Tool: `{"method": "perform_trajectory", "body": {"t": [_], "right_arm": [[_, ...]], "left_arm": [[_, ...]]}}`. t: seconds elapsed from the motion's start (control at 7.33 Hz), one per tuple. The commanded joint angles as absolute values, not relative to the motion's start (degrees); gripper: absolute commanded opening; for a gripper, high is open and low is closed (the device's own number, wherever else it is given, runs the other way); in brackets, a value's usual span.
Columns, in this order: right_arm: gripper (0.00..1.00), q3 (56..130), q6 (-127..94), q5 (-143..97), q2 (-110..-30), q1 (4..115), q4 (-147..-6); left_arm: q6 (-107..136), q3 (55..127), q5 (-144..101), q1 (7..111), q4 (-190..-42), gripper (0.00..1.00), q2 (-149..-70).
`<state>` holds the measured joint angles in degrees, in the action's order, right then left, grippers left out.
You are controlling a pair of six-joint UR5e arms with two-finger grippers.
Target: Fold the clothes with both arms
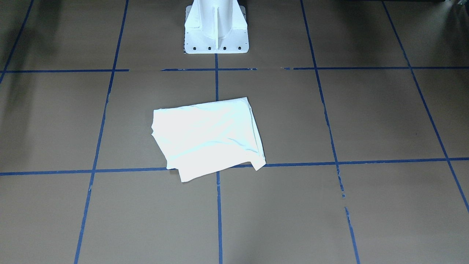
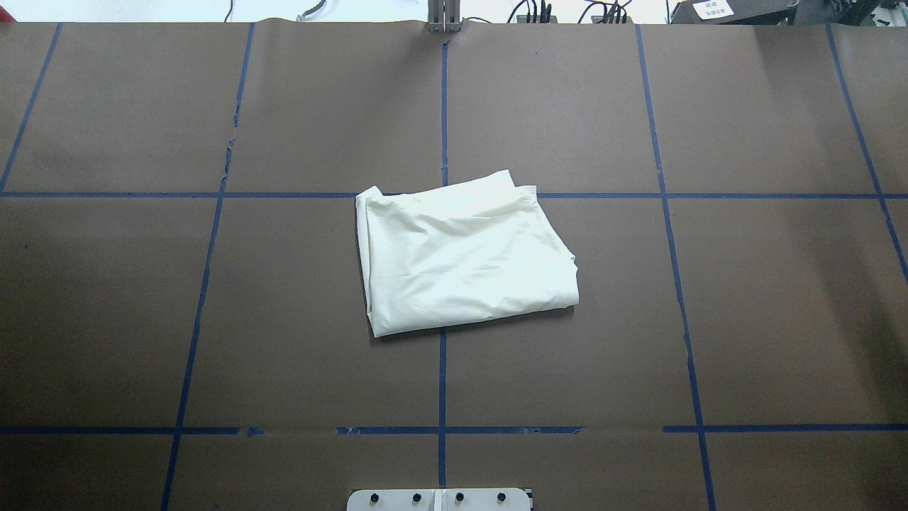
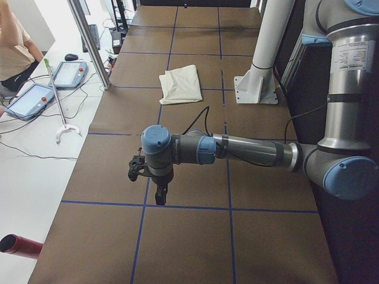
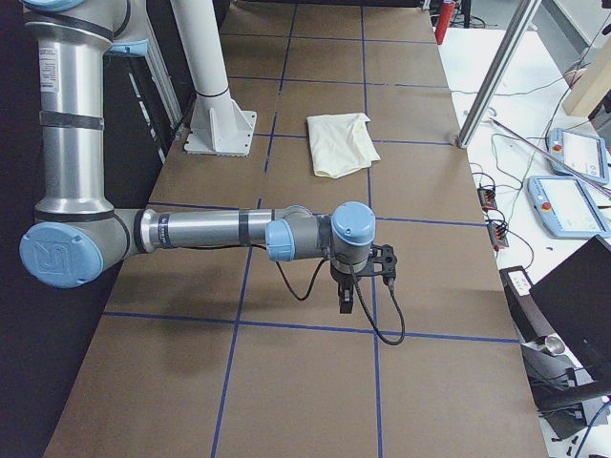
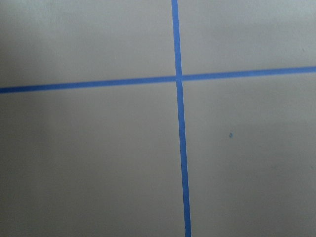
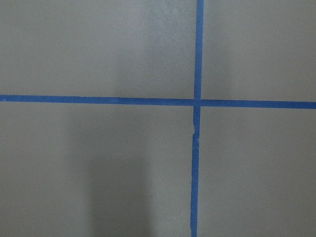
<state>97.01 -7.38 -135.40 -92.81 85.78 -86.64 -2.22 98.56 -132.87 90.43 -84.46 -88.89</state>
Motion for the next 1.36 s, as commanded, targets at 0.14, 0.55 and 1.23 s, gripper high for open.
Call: {"method": "perform_trajectory", "body": {"t": [0.14, 0.55, 1.23], "right_arm": [[1.0, 97.2, -7.6, -135.4, -92.8, 85.7, -86.7], [1.0, 97.1, -7.4, -135.4, -92.8, 85.8, -86.7], [1.0, 97.2, -7.3, -135.4, -92.9, 85.8, -86.7]], "left_arm": [[-2.3, 98.4, -133.0, 90.4, -84.0, 1.0, -88.7], [-2.1, 98.2, -132.7, 90.5, -82.9, 1.0, -87.0], [-2.1, 98.1, -132.8, 90.6, -82.7, 1.0, -86.7]]}}
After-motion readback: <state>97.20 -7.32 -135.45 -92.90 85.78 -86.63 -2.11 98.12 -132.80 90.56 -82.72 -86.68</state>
